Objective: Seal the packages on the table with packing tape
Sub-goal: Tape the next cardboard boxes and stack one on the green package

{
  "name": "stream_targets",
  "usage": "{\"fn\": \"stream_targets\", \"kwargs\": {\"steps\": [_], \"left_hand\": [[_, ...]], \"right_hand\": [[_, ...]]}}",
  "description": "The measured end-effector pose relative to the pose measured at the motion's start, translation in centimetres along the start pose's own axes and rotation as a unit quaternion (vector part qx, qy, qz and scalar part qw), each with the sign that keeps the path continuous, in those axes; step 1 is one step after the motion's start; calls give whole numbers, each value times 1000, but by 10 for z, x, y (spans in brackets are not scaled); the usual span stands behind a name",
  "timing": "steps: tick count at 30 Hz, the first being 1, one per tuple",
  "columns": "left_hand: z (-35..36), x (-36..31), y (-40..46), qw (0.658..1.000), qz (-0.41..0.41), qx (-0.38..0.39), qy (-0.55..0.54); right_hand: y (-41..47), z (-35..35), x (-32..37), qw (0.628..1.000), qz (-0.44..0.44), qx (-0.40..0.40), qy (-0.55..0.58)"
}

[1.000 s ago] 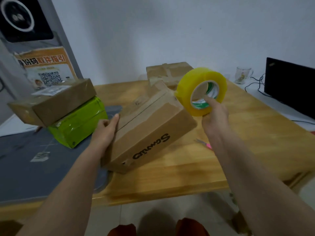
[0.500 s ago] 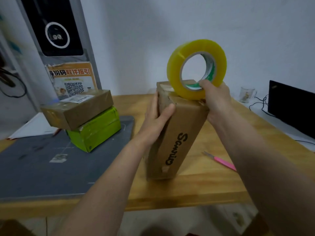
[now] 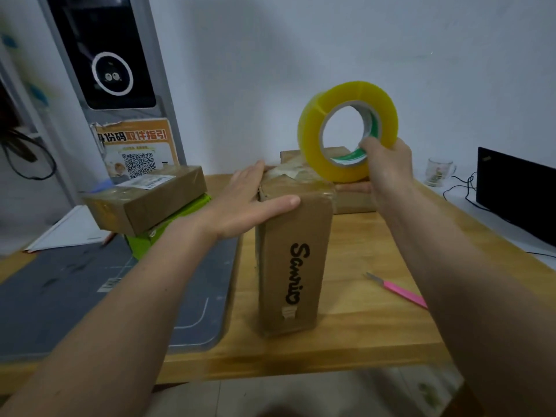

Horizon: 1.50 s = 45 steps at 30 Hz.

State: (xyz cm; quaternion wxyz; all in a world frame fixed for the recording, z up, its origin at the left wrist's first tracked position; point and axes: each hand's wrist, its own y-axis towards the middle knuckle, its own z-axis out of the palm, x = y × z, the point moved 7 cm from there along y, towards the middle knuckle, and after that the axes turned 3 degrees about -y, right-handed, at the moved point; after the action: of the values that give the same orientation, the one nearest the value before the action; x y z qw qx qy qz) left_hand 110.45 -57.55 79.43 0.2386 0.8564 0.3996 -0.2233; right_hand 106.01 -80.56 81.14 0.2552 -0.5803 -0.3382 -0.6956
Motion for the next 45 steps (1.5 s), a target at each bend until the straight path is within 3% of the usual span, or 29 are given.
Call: {"fn": "stream_targets", "kwargs": {"steps": [7, 16, 25, 29, 32, 36, 39, 41, 43, 45], "left_hand": [[-2, 4, -13, 1000, -16, -2, 25], [-6, 11, -19, 999, -37, -6, 30], [1, 11, -24, 999, -28, -18, -9], [3, 15, -17, 995, -56, -34, -74], [13, 21, -16, 945, -137, -55, -290], [21, 34, -35, 866, -125, -103, -474], [32, 52, -40, 768, -94, -172, -609], [51, 67, -49, 714, -105, -206, -661], [77, 77, -64, 717, -145, -208, -650], [101, 88, -72, 759, -213, -206, -579]], "right_hand": [[2, -2, -11, 1000, 7, 17, 23], [16, -37, -1, 997, -35, 10, -66], [4, -31, -98, 994, 92, 44, 50], [-11, -8, -125, 984, 112, 67, 124], [-19, 3, -132, 975, 130, 61, 171], [-17, 7, -117, 984, 90, 55, 140], [-14, 11, -88, 993, 16, 53, 102], [-12, 15, -70, 998, -45, 44, 14], [-12, 24, -60, 992, -93, 60, -67], [-20, 35, -63, 981, -128, 84, -122]]}}
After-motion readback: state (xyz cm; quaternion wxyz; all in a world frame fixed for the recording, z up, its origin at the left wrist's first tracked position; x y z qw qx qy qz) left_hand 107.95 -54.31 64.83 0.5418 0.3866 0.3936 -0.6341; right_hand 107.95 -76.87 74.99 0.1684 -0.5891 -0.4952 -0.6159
